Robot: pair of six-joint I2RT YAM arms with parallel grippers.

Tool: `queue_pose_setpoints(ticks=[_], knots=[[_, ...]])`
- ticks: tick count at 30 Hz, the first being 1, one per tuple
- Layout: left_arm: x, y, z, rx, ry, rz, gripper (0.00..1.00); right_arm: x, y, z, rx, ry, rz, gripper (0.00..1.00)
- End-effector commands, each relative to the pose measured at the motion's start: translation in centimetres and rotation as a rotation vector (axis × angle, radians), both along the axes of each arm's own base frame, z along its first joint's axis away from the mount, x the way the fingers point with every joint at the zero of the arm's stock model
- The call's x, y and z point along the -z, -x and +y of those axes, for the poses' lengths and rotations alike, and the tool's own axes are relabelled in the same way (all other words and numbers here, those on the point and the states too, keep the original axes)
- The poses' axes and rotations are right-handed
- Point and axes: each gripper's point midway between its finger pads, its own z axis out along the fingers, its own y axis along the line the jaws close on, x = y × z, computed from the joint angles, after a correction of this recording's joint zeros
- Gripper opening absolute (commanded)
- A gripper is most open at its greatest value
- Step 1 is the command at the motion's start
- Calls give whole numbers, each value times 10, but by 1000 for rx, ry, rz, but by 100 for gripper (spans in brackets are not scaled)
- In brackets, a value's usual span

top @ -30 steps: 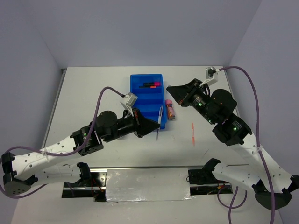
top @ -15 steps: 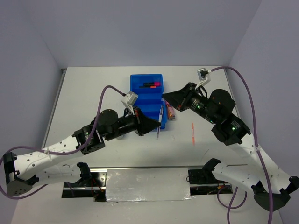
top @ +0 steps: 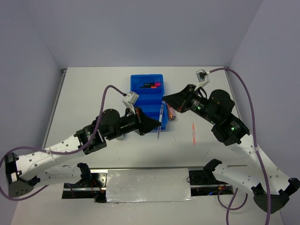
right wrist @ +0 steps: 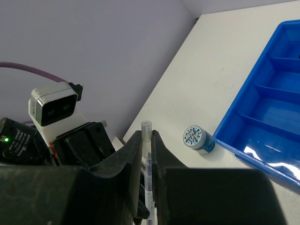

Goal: Sort the stationery into containers
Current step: Close the pen cap on the pen.

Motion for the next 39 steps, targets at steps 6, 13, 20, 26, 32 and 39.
queue_pose_setpoints(ticks=[6, 13, 20, 26, 32, 39], knots=[[-11, 0, -4, 23, 59, -12, 0, -17, -2, -5, 12, -25, -46, 0], [-14, -1, -4, 26, 56, -20, 0, -9, -3, -2, -3, -19, -34, 0], [-12, -2, -3, 28, 59, -16, 0, -10, 0, 0, -19, -31, -31, 0], [-14, -2, -4, 35, 65, -19, 0, -1, 1, 2, -34, -28, -12, 0], [-17, -4, -1, 28, 71, -27, 0, 11, 0, 1, -25, -9, 2, 0], [-18, -11, 5, -4, 76, -28, 0, 11, 7, 2, -49, -35, 12, 0]])
